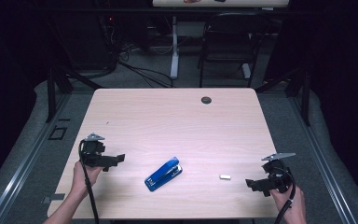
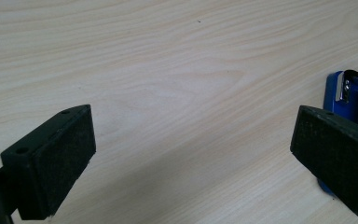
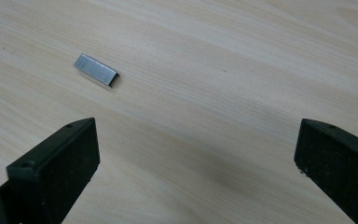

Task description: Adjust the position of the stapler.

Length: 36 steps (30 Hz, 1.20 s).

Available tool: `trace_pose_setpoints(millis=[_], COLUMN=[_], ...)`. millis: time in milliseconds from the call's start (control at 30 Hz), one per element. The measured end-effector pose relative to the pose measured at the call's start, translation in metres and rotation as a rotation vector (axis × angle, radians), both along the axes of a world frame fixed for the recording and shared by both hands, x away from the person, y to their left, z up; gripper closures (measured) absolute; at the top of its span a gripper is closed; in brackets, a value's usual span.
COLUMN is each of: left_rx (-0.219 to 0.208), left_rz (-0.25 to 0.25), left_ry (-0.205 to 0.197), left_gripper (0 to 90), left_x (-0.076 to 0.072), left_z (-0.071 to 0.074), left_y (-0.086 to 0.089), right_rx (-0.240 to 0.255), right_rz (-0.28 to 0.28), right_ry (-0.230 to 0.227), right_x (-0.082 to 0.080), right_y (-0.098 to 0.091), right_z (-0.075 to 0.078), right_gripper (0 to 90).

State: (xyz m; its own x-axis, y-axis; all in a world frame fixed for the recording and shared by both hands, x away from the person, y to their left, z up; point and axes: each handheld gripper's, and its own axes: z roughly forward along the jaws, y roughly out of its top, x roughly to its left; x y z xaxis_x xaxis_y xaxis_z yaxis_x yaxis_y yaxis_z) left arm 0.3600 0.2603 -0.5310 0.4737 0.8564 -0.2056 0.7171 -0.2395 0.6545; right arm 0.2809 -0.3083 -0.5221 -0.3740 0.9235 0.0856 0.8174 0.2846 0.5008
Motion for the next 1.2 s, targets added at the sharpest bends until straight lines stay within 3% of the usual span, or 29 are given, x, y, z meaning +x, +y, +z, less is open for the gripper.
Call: trace_pose_setpoints(millis=[167,367,567,767,900,1100,1133,1200], left_rx=[0.016,-0.018,0.035,0.055,0.086,0.103,0.104,0.123], left_rz=[-0.020,-0.003,-0.097,-0.137,-0.172,-0.213,-0.221,-0.225], left_ry=[0.014,0.005,-0.003,0.009,-0.024,-0.032,-0.028,-0.041], left_gripper=[0.2,0.0,0.0,0.0,0.0,0.0,0.0,0.0], left_x=[-0.002,0.001,-0.002,-0.006,-0.011,-0.012,-0.012,-0.012], left_z=[-0.002,0.000,0.001,0.002,0.008,0.010,0.009,0.008], left_y=[-0.003,-0.016,-0.033,-0.047,-0.060,-0.083,-0.088,-0.096], right_rx=[0.009,-0.001,-0.002,0.008,0.004,-0.012,0.008,0.003], right_rz=[0.007,0.016,0.033,0.031,0.039,0.050,0.047,0.047], right_ry=[0.010,0.006,0.004,0.028,0.020,0.053,0.053,0.054], right_x=[0.000,0.000,0.001,0.000,0.000,0.001,0.001,0.001], right_y=[0.002,0.002,0.004,0.000,0.004,0.003,0.003,0.003], right_z=[-0.002,-0.002,-0.002,-0.003,-0.001,-0.005,-0.006,-0.005], right_gripper=[0.0,0.0,0.0,0.0,0.0,0.0,0.0,0.0])
